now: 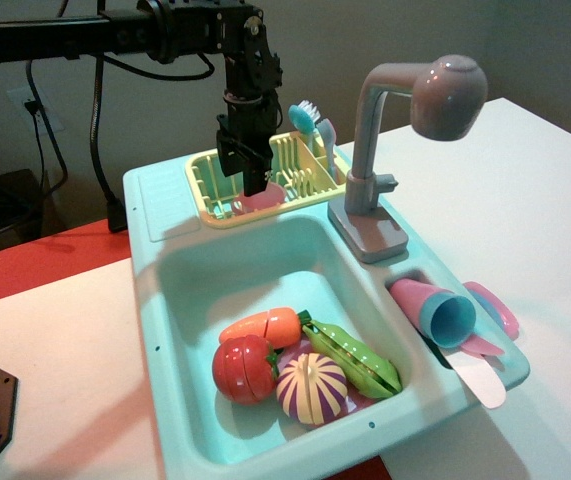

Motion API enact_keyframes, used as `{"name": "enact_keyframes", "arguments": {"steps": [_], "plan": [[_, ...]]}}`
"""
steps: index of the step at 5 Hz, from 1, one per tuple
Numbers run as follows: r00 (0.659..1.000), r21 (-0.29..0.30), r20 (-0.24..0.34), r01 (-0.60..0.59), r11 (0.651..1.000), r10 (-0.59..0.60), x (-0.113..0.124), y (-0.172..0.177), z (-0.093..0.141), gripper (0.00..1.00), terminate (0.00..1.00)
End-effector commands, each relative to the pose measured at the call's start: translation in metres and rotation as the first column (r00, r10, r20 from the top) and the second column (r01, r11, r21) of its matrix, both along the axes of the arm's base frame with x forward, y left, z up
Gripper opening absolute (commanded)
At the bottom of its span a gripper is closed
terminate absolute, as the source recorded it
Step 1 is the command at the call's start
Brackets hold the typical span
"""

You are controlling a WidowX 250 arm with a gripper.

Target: Put cup from drying rack to sink

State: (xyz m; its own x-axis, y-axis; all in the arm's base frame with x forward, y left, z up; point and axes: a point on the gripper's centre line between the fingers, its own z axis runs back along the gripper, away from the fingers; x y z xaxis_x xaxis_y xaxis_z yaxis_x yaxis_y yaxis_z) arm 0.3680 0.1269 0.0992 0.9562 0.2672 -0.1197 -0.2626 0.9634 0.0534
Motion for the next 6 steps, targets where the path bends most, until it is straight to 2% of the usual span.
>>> {"name": "enact_keyframes", "arguments": {"steps": [1, 4, 5, 6], "plan": [[0.999, 0.017, 0.046, 0.006, 1.000, -0.007, 0.001, 0.000, 0.006, 0.00, 0.00], [0.999, 0.018, 0.049, -0.008, 1.000, 0.007, 0.004, 0.005, 0.007, 0.00, 0.00], [0.997, 0.021, 0.075, -0.006, 1.000, 0.005, 0.006, 0.007, 0.016, 0.00, 0.00], [0.990, 0.023, 0.143, 0.010, 1.000, -0.014, 0.011, 0.005, 0.040, 0.00, 0.00]]}}
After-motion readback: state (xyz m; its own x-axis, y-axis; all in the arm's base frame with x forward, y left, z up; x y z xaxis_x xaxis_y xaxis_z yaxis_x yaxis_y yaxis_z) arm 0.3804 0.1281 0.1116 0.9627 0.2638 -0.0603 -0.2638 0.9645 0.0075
